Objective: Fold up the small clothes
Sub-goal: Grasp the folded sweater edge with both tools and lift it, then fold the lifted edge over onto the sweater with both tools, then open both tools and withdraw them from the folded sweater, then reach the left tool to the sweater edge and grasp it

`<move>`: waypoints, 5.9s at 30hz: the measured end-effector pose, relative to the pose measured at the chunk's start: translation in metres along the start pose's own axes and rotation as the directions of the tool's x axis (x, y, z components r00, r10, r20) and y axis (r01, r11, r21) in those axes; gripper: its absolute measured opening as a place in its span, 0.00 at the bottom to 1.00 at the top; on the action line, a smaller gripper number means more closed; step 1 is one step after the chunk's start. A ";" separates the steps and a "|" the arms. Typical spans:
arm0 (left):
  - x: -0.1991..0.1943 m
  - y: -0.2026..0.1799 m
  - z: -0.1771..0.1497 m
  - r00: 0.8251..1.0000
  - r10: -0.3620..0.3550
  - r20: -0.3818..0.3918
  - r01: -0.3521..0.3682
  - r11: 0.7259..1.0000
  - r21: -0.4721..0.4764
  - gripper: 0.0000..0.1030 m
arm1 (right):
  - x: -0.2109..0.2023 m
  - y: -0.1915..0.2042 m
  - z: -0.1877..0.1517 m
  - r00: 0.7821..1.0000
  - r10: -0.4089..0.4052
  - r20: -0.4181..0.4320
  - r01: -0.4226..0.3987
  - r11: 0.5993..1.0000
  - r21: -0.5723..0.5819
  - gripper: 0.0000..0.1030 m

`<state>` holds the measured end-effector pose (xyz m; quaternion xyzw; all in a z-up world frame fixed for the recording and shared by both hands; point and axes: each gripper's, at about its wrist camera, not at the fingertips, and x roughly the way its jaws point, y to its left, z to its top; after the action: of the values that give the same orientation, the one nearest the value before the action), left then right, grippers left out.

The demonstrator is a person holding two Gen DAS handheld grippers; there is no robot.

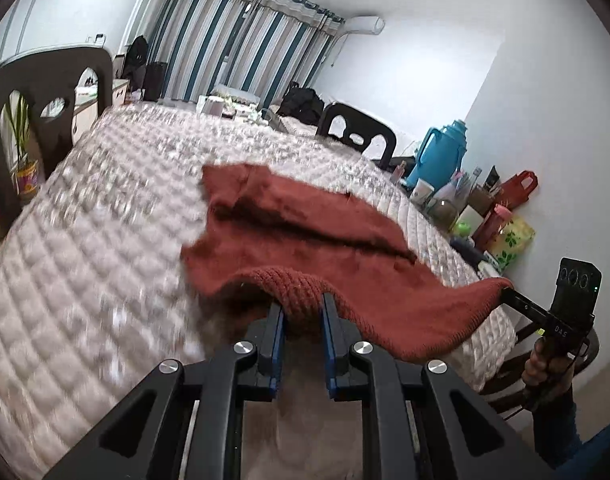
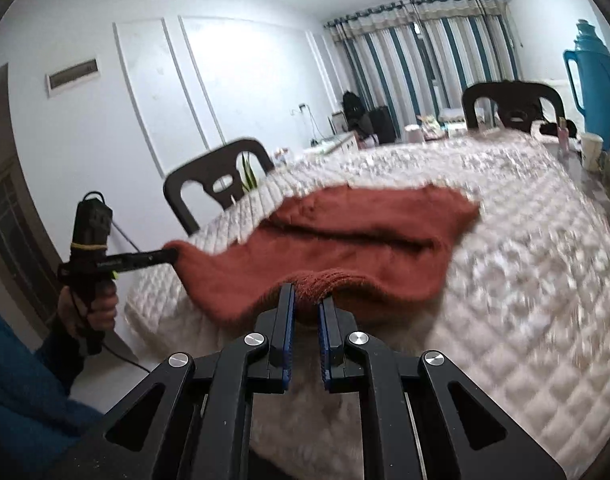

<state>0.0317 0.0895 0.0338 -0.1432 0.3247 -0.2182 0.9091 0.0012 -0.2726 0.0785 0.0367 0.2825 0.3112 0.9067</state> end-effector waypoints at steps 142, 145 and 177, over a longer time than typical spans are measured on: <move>0.201 -0.044 0.077 0.888 0.457 -0.059 -0.431 0.869 0.242 0.47 | 0.161 -0.089 0.072 0.857 -0.470 -0.212 0.491 0.869 0.061 0.17; 0.201 -0.037 0.079 0.882 0.468 -0.052 -0.446 0.866 0.226 0.47 | 0.166 -0.091 0.074 0.857 -0.470 -0.212 0.490 0.870 0.053 0.17; 0.125 0.013 0.050 0.927 0.362 -0.101 -0.365 0.931 -0.017 0.50 | 0.141 -0.041 0.070 0.904 -0.396 -0.159 0.399 0.917 -0.015 0.17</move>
<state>0.1551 0.0451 0.0000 -0.0860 0.3930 -0.0467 0.9143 0.1526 -0.2155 0.0581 -0.0384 0.3582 0.1192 0.9252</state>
